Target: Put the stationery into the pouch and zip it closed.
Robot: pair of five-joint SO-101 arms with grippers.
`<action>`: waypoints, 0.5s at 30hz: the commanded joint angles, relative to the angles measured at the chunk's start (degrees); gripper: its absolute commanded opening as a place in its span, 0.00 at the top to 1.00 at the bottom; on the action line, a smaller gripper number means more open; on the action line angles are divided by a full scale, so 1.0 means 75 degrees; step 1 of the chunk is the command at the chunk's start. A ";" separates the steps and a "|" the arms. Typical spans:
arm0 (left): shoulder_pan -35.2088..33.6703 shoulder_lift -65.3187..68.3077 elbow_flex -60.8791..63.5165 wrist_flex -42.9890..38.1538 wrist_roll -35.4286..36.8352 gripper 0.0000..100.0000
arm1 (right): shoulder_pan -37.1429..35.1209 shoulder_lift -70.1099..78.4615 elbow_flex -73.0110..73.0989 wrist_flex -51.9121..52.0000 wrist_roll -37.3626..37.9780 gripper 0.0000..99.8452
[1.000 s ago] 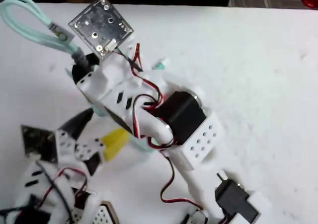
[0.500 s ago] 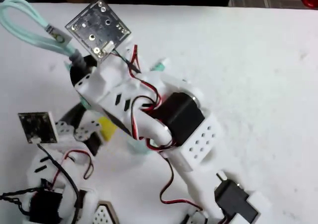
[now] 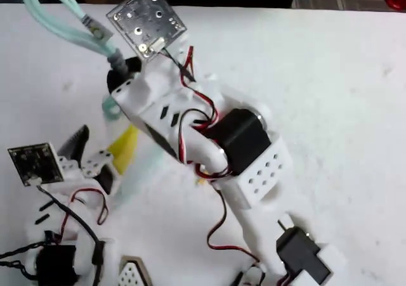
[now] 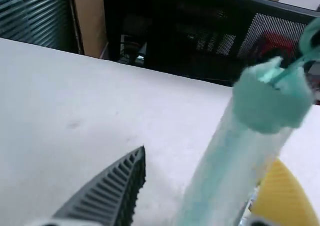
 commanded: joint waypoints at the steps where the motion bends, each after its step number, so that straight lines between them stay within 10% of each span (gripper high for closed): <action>1: 0.0486 0.0064 -0.0035 -0.0152 -0.0082 0.64 | -0.0264 -0.0100 -0.0059 0.0170 -0.0059 0.98; 15: 0.0651 0.0064 -0.0070 0.0527 -0.0094 0.74 | -0.0287 -0.0111 -0.0105 0.0674 -0.0059 0.98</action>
